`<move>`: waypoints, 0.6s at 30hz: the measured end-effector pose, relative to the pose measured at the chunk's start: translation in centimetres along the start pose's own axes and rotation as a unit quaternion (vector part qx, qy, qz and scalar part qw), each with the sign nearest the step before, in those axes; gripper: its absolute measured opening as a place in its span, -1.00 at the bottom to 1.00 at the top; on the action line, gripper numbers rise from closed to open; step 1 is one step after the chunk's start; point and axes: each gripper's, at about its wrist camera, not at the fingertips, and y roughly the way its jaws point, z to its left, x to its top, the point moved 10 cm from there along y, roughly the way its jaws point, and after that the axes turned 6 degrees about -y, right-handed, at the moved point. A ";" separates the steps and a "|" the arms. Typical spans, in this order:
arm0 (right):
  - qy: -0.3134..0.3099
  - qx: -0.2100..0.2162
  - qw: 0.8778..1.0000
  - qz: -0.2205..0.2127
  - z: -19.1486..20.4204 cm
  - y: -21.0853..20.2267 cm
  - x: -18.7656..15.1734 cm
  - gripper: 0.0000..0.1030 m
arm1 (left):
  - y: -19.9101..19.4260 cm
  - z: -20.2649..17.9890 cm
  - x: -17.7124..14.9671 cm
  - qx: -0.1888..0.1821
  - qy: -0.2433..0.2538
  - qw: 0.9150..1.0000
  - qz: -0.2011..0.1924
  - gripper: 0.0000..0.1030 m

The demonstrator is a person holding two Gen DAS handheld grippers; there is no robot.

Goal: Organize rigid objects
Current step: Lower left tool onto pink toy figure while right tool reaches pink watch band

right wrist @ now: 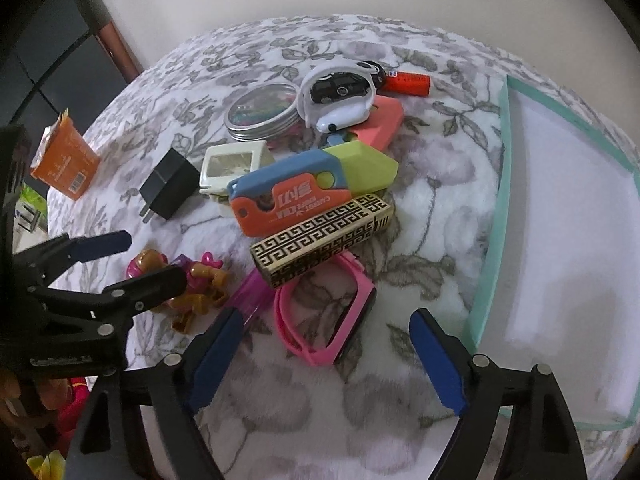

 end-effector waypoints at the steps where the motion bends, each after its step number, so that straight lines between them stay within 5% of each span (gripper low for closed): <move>1: 0.000 -0.003 1.000 -0.002 -0.1 0.1 0.1 0.64 | 0.1 0.0 0.0 -0.006 -0.003 1.000 0.002 0.77; 18: -0.026 -0.036 0.999 -0.014 -0.1 0.9 0.7 0.33 | 0.9 -2.2 -1.5 -0.048 0.003 0.999 0.022 0.77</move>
